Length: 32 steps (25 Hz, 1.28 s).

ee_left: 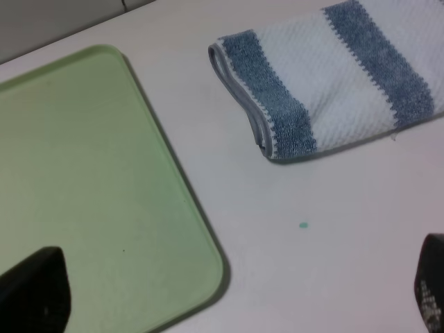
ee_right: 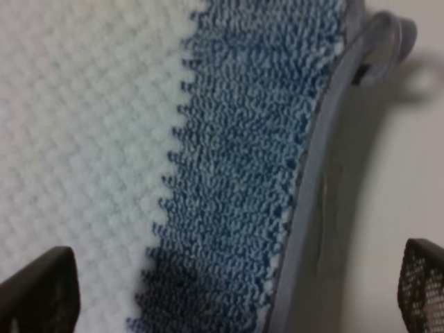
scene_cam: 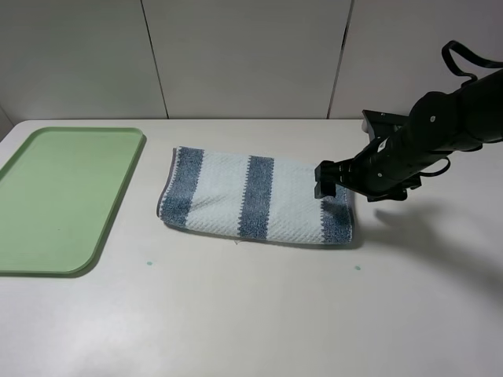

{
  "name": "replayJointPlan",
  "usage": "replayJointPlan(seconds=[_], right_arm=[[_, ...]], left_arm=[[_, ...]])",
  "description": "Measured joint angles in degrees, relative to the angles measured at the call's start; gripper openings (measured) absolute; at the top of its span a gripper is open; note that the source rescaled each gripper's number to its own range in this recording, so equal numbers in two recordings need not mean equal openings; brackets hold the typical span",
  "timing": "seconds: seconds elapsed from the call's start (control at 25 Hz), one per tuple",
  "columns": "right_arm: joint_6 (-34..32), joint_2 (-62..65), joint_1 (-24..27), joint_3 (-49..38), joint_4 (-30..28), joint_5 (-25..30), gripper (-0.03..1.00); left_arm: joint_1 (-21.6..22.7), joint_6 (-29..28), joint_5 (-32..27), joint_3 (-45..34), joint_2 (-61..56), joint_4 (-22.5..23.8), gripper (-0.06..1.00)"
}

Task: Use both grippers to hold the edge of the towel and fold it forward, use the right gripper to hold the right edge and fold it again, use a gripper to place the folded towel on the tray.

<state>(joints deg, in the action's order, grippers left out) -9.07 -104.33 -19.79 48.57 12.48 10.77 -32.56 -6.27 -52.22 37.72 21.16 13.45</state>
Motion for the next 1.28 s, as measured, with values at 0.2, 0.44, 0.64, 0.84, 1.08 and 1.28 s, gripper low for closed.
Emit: replayJointPlan(seconds=[0.2,0.44,0.64,0.84,1.08,1.28], right_arm=[[0.00,-2.92,0.00,0.02,0.74,-1.45,1.00],[0.00,-5.10,-0.02,0.06,1.56,-2.61,1.00],[0.00,-6.10,-0.02,0.12,2.40,-3.28,1.00],[0.00,-6.10,-0.02,0.12,3.06,-3.50,1.00],[-3.39,-6.29,-0.02,0.12,3.89,-3.61,0.71],[-6.29,-6.67,-0.35,0.12,4.54,-3.07,0.25]], left_arm=[[0.00,0.00,0.00,0.00,0.00,0.00,1.00],[0.00,0.00,0.00,0.00,0.00,0.00,1.00],[0.00,0.00,0.00,0.00,0.00,0.00,1.00],[0.00,0.00,0.00,0.00,0.00,0.00,1.00],[0.00,0.00,0.00,0.00,0.00,0.00,1.00],[0.00,0.00,0.00,0.00,0.00,0.00,1.00]])
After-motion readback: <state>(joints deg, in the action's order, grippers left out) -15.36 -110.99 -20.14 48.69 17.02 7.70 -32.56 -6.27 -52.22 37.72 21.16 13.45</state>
